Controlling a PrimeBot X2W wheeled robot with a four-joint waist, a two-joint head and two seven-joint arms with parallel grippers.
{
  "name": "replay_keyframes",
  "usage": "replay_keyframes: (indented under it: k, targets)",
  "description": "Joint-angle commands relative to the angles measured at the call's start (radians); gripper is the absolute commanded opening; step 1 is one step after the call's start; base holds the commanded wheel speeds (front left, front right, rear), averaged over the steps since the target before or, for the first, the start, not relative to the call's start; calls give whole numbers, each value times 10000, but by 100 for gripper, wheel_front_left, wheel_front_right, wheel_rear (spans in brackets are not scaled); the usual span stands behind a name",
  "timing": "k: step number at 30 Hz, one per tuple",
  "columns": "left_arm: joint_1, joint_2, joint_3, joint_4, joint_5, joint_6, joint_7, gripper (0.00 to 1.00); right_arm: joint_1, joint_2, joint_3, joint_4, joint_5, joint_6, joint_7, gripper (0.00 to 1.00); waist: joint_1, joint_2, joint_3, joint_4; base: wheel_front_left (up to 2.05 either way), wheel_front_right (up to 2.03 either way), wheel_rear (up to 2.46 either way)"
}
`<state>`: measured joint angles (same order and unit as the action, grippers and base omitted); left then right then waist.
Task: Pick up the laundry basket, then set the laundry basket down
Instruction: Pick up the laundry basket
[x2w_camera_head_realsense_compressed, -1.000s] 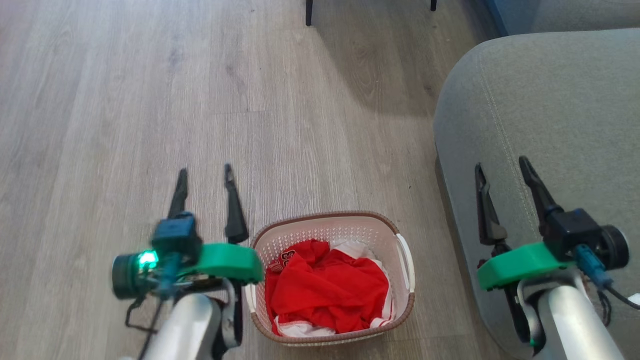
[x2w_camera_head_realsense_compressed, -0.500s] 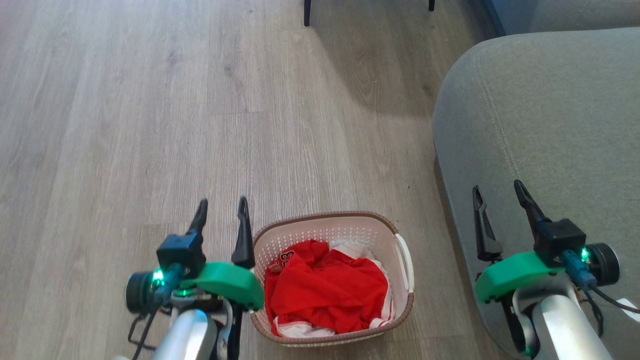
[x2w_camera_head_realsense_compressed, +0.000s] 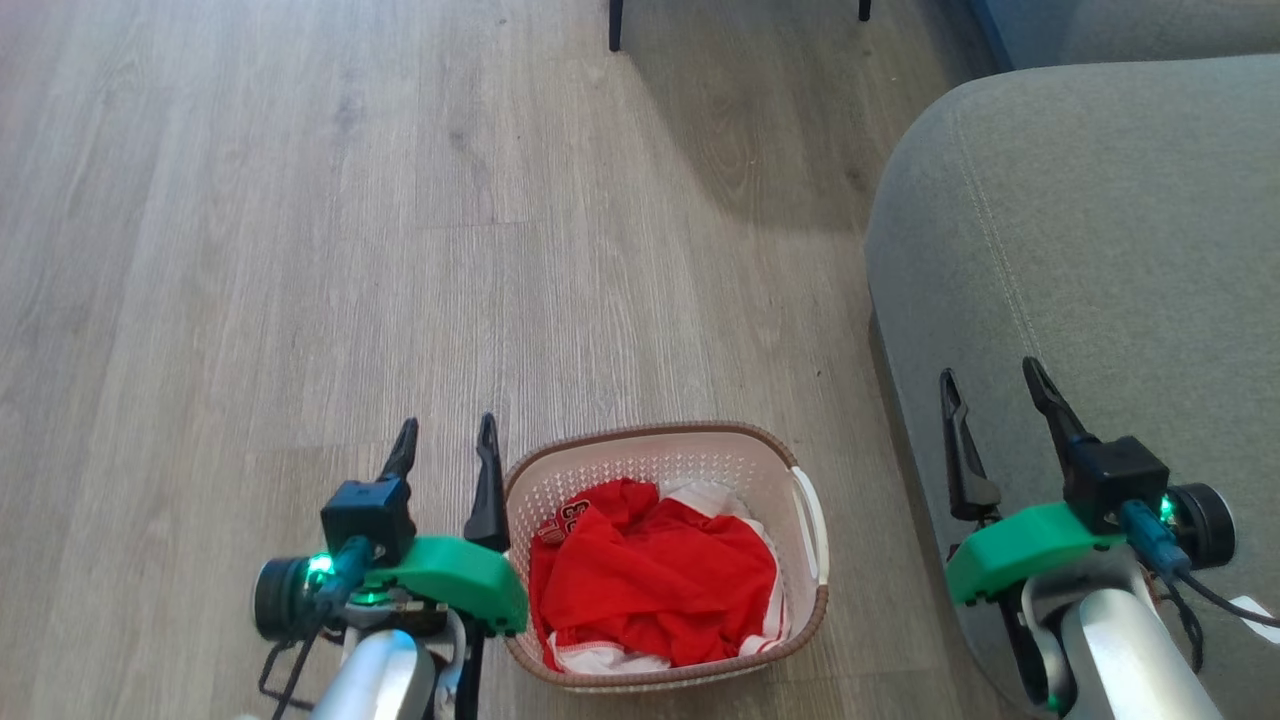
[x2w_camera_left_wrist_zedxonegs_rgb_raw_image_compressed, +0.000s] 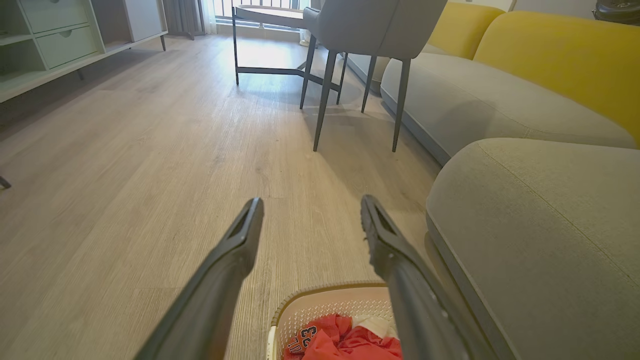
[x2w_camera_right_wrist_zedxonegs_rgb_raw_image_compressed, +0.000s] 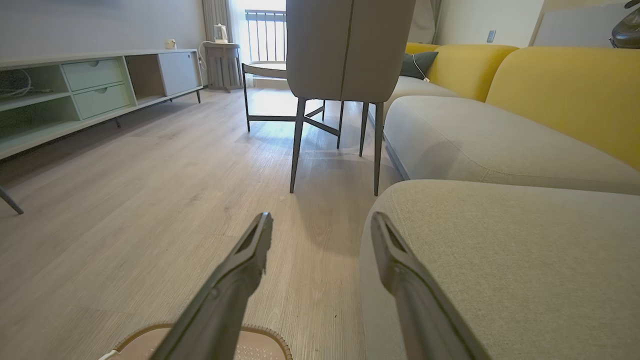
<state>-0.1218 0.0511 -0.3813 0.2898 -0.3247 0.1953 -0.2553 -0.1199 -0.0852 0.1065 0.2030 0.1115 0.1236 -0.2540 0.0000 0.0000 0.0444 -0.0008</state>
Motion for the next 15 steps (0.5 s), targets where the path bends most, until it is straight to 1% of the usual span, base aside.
replay_keyframes:
  k: [1, 11, 15]
  targets:
    - [-372, -8, 369, -359, -29, 106, -65, 100, -338, -10, 226, -257, 18, 71, -78, 100, 0, 0, -1, 5, 0, 0, 0]
    - [-351, -8, 427, -404, -151, 216, -65, 100, -393, -38, 211, -207, 174, 71, -78, 100, 0, 0, 144, 21, 0, 0, 0]
    - [-424, -8, 311, -257, -258, 217, -65, 100, -455, -94, 307, -78, 396, 71, -78, 100, 0, 0, 430, 27, 0, 0, 0]
